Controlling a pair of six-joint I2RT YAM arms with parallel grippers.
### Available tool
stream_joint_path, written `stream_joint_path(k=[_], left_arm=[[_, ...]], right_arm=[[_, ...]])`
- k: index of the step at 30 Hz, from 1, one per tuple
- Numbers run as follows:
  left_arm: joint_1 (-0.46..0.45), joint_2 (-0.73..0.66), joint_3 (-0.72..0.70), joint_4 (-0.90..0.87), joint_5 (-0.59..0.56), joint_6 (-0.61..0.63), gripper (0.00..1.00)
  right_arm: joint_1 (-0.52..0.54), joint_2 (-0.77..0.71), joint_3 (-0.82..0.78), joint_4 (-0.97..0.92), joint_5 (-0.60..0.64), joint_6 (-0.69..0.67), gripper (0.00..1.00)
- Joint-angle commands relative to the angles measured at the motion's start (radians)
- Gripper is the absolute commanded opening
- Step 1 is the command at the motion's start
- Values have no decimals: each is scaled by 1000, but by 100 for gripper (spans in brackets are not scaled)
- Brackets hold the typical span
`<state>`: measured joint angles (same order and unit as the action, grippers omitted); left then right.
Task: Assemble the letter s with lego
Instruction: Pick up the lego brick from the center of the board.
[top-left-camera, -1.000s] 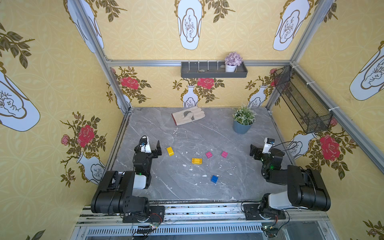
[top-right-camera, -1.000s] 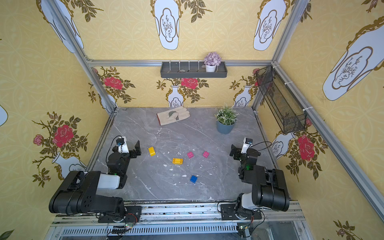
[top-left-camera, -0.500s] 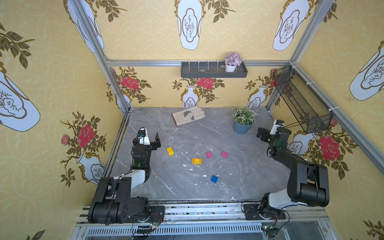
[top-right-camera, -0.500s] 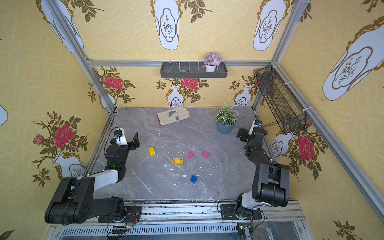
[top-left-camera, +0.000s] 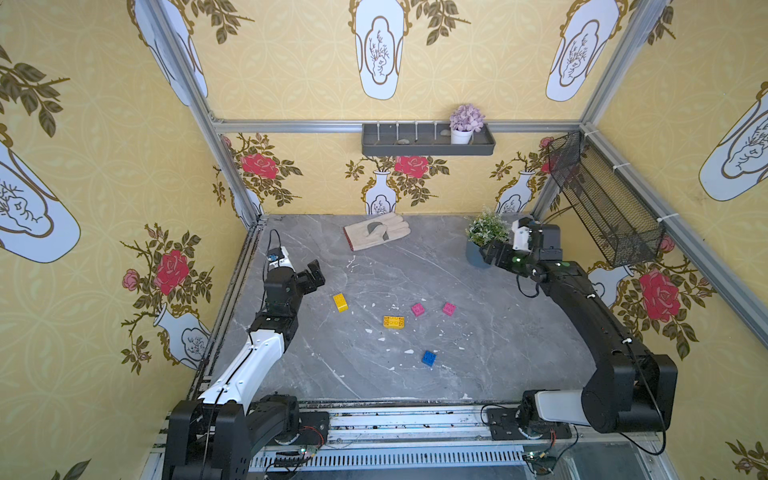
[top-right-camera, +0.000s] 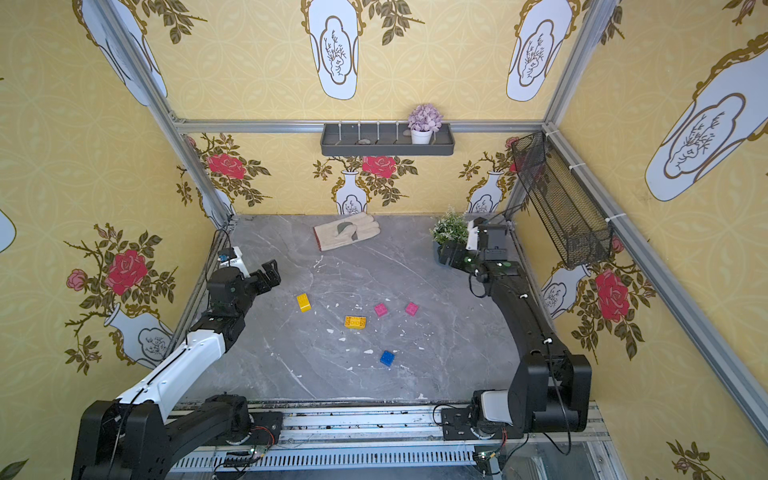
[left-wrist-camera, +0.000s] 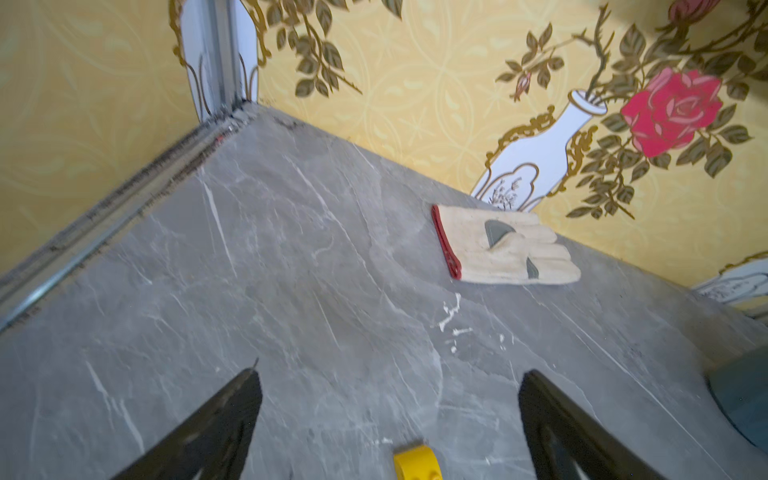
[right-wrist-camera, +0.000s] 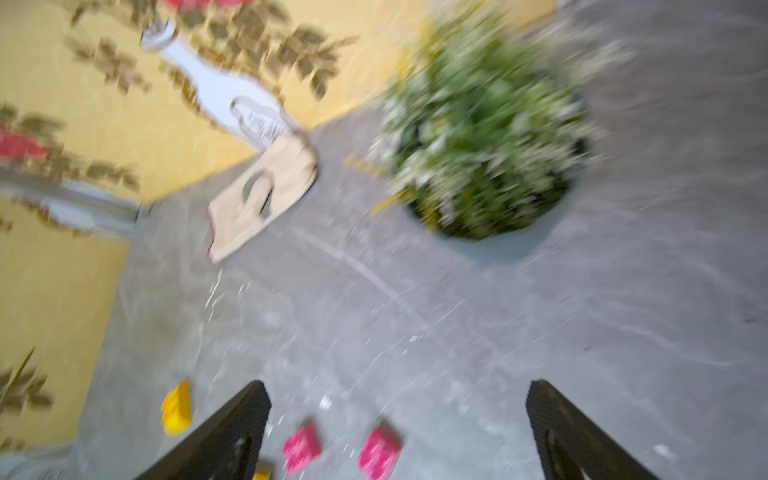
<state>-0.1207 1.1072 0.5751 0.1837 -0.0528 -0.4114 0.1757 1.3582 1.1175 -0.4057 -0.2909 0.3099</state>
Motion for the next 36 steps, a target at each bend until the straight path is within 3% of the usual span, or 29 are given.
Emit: stream_joint_path(k=[1,10,16,27,36], left_arm=[[-82,6,23,-160,113,-22,99],[-300,-75,-15,-148,172,37,99],[-332,-137,-57,-106,159,36,99],[-336,-179,-74,-86,159,72,99],[-336,-185,-70,-103,145,109,99]], right_arm=[[98,39,41,-198,-11,11,98],[394,188,115,-370,96,68,99],[514,307,130,-392,136,89,95],[547,594,339,-416,187,48,82],[547,723,444,-444,212,1,72]])
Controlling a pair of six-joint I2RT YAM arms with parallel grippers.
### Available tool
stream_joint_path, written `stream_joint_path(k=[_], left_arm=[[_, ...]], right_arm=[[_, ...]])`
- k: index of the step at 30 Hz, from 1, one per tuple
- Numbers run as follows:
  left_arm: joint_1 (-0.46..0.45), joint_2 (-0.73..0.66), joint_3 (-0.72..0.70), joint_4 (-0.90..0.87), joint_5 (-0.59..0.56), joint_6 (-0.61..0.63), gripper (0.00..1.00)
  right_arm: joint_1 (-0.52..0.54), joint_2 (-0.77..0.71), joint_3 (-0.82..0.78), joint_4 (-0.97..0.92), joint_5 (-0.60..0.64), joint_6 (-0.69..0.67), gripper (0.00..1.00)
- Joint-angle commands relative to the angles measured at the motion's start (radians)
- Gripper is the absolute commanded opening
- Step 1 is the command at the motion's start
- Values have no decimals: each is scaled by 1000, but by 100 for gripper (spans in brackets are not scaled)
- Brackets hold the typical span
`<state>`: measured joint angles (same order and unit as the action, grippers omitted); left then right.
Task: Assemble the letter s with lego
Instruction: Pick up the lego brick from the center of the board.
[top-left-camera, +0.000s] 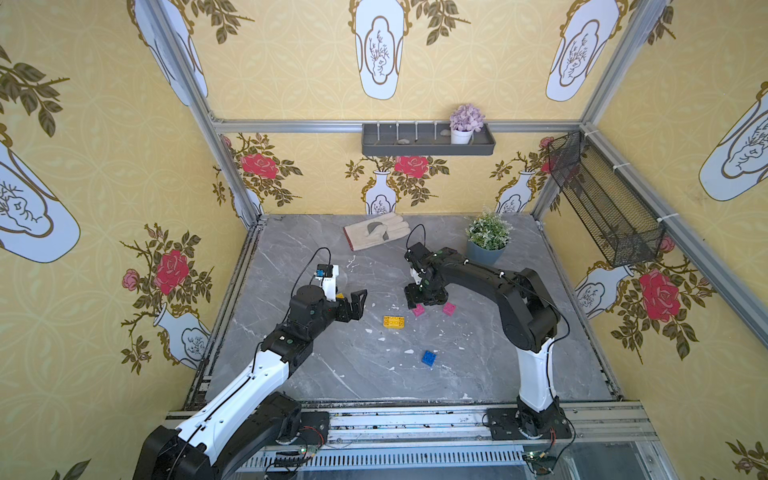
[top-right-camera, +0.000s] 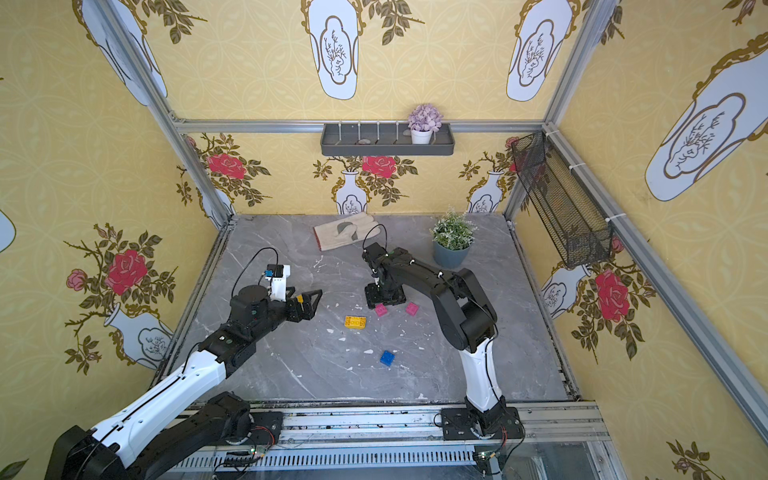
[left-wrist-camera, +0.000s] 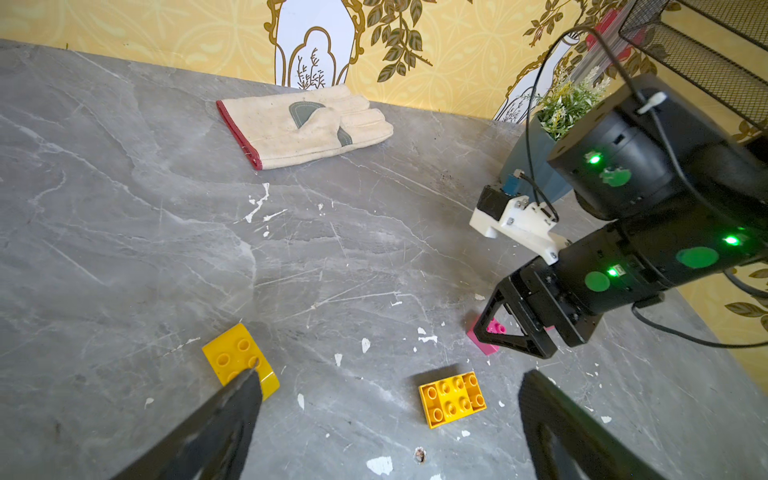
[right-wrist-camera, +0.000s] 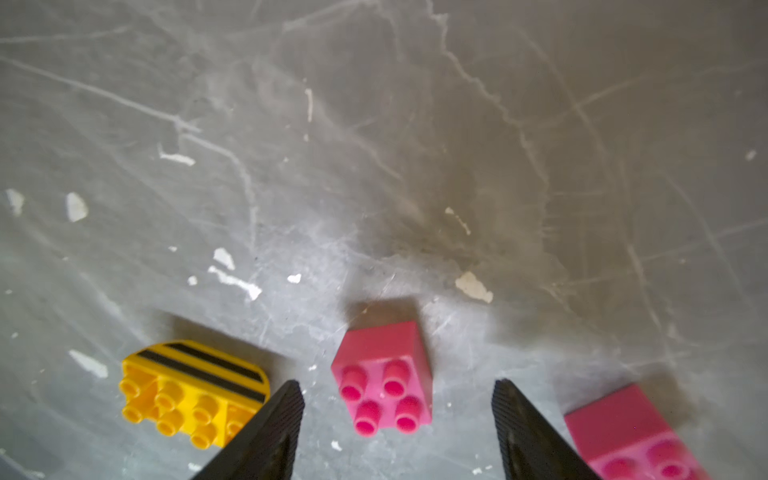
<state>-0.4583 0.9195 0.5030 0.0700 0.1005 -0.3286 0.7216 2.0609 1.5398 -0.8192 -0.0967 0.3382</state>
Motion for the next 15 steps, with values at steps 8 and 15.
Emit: stream_joint_path(k=[8,15], left_arm=[[1,13,6,-12,-29,36,99],[1,43,15,-18,-24,38,99]], right_arm=[[2,61,57,-55,7,-37,63],[21,55,36,-57,11,-33,60]])
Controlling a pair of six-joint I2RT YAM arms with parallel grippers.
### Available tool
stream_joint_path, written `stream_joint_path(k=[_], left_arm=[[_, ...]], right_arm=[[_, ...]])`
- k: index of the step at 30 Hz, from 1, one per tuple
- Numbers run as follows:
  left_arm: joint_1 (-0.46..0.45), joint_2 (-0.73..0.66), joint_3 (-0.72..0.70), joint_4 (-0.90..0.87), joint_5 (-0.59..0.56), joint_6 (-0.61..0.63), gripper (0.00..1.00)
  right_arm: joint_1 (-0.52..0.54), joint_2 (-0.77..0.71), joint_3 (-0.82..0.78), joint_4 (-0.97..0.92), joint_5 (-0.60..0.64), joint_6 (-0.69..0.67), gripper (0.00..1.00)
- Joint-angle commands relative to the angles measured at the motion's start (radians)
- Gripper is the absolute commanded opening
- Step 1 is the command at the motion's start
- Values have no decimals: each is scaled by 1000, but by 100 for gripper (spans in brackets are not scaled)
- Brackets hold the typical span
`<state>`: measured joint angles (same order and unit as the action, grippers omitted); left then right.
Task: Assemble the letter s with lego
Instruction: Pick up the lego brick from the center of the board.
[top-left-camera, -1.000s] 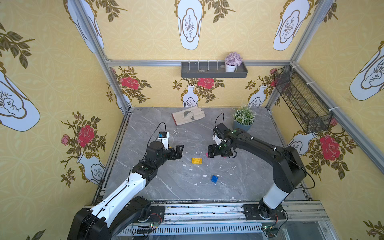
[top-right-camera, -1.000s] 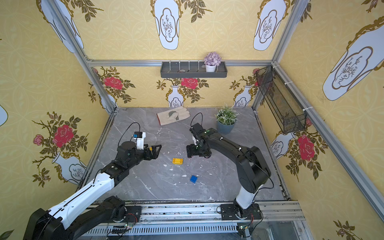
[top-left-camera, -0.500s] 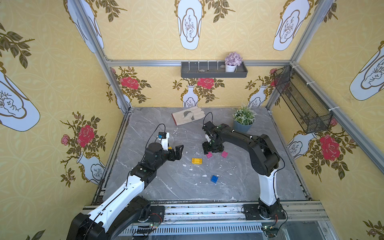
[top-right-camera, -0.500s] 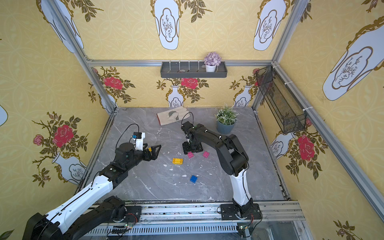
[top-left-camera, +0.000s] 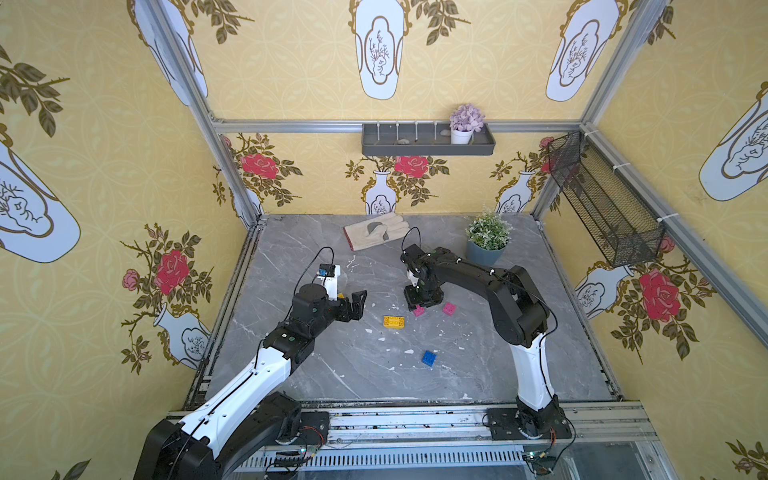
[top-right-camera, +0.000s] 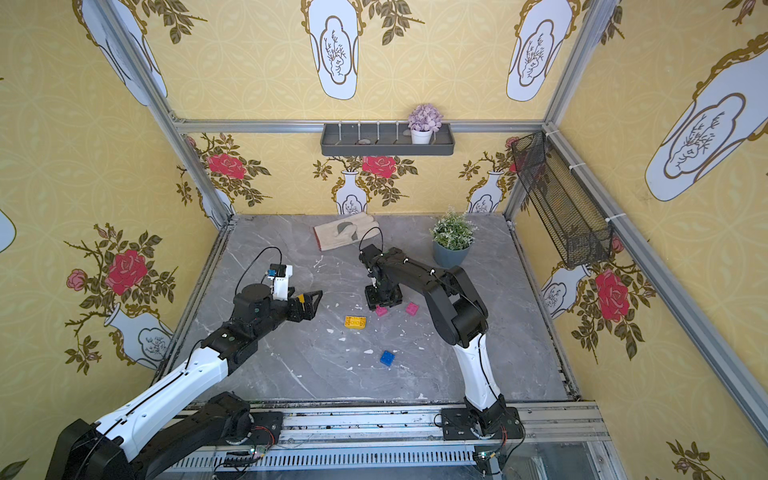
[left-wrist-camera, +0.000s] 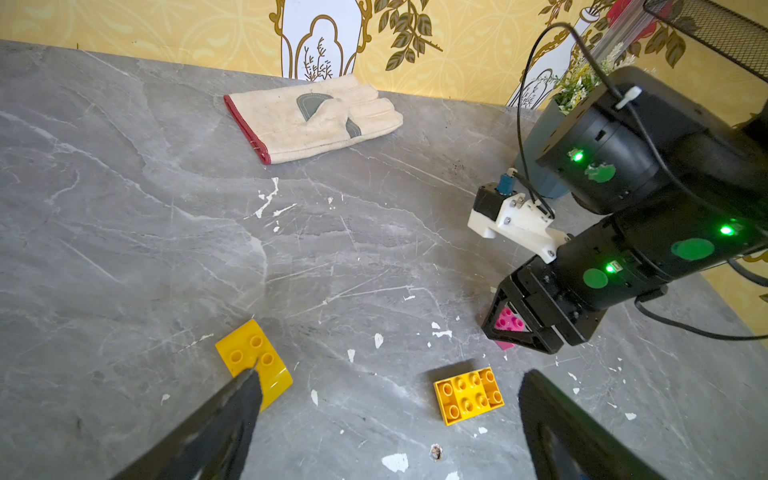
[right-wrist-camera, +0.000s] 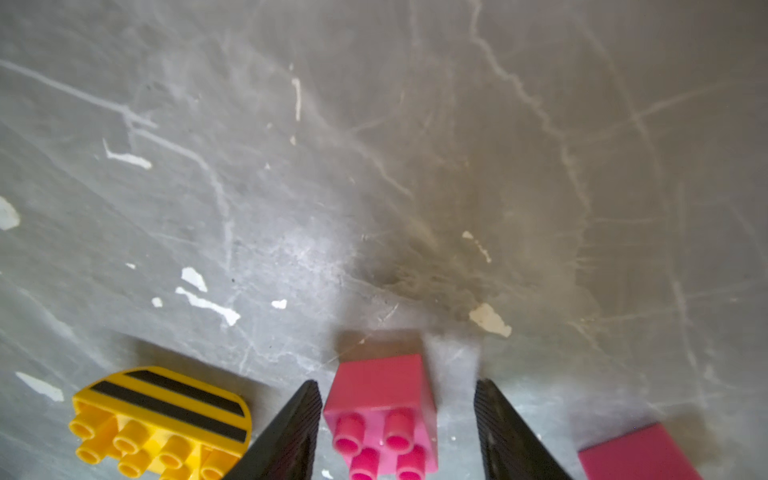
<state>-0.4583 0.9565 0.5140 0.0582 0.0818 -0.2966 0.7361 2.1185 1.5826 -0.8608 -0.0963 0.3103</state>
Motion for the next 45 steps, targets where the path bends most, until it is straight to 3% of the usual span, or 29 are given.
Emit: stream_joint_path(k=[1,25,45], left_arm=[[1,6,4,-6,-5,6,99],[1,4,-3,-18,-12,2,99],[1,-11,-19,-21,-18,-19,99]], right_arm=[[9,-2,-10,-14,12,-5,59],[25,-16,-11,-1,66,-7,43],[36,-43,-47,9,94,6,39]])
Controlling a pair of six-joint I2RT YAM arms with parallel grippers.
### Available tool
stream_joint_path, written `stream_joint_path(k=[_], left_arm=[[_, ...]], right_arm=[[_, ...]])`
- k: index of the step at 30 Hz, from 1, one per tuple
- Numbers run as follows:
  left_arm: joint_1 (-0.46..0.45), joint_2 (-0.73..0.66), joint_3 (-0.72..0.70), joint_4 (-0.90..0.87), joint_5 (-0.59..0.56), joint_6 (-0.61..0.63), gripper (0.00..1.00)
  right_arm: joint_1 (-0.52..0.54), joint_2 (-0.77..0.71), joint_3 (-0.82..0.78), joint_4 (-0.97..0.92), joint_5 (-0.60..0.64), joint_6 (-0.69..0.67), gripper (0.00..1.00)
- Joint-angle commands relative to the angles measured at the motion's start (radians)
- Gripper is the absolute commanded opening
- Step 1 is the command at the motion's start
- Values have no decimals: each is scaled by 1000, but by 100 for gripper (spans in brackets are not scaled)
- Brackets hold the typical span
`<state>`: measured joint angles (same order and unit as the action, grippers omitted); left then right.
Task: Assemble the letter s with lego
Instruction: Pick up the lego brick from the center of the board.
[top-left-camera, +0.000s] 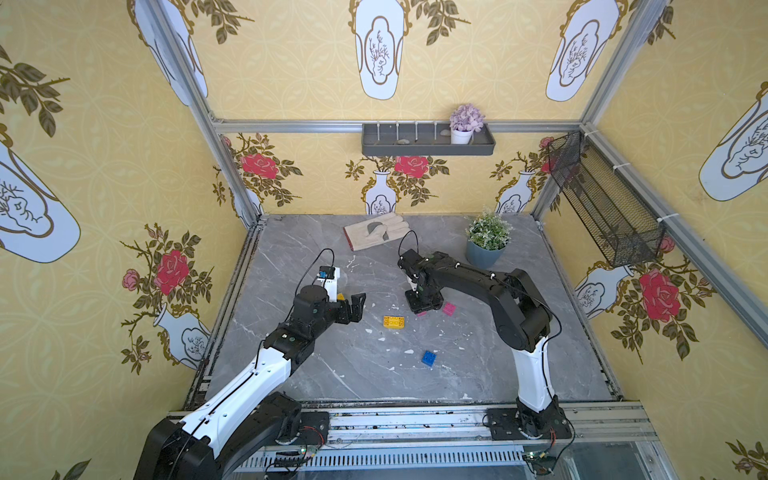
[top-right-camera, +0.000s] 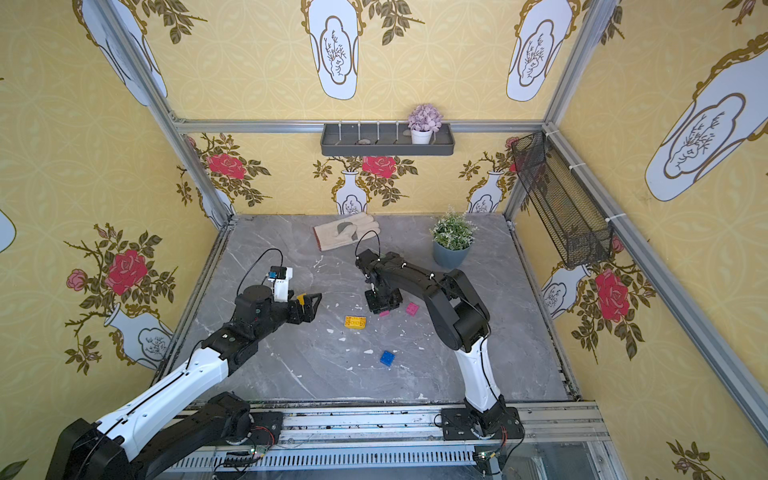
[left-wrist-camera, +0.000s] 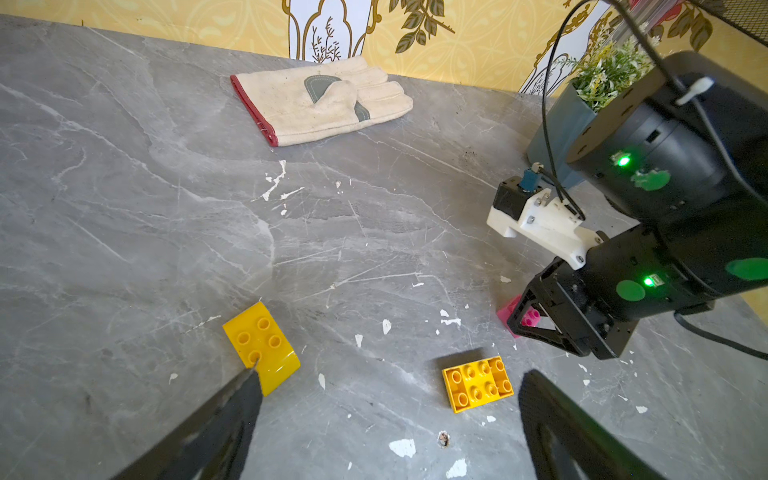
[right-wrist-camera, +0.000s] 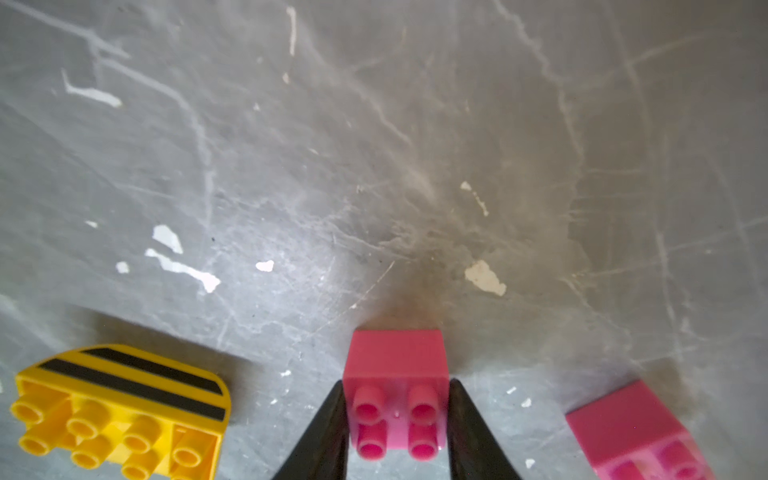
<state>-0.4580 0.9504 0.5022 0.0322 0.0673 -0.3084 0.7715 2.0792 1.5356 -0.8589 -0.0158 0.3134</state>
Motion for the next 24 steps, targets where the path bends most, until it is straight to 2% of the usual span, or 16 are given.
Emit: stream_joint_path(k=[1,8,13,18,20,24], left_arm=[[1,-6,-8,3,-4,-6,99],[1,-22,-19,4,-11,-17,99],[0,-18,-15,3,-9,-15,99],[0,-13,-6,-5,16,-16,99],[0,-26,-7,1,24,-15,99],[1,-61,-19,8,19,-11,99]], right_arm=[[0,-1,0,10,11,3,39],[2,-8,0,12,21,4,30],[15,-33,26,-15,27,-23,28],[80,-80,53,-10,-1,-172,32],[118,-84,47,-4,-19,-285,32],[175,-79,27,-4,-9,-493,19]])
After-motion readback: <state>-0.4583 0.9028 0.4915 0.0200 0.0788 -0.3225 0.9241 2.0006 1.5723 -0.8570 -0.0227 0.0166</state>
